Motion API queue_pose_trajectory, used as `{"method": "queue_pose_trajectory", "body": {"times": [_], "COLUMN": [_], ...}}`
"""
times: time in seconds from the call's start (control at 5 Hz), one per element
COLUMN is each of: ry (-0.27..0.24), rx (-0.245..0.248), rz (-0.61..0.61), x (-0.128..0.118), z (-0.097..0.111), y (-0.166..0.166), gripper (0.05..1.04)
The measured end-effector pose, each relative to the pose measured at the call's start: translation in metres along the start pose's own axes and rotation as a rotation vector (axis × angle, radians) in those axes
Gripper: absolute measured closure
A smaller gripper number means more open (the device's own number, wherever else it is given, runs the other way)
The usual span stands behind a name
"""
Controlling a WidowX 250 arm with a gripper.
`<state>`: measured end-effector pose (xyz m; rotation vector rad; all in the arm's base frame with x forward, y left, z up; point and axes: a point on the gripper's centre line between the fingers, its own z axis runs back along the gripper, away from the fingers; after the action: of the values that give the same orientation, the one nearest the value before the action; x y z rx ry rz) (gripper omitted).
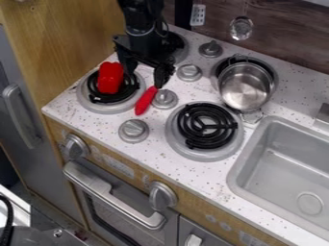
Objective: Put the red pepper on the top of the lower right burner
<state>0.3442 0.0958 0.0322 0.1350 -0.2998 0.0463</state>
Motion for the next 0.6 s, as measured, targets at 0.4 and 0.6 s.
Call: {"method": "queue_pose_trajectory", "body": {"times": [0.4, 0.6], "ry": [0.062, 0.060], "rx": [0.030, 0.093], "rz": [0.017, 0.064], "x": [-0.001, 0.014], "z": [-0.022, -0.021], "y": [0.013, 0.037], "gripper": [0.086, 0.086]}}
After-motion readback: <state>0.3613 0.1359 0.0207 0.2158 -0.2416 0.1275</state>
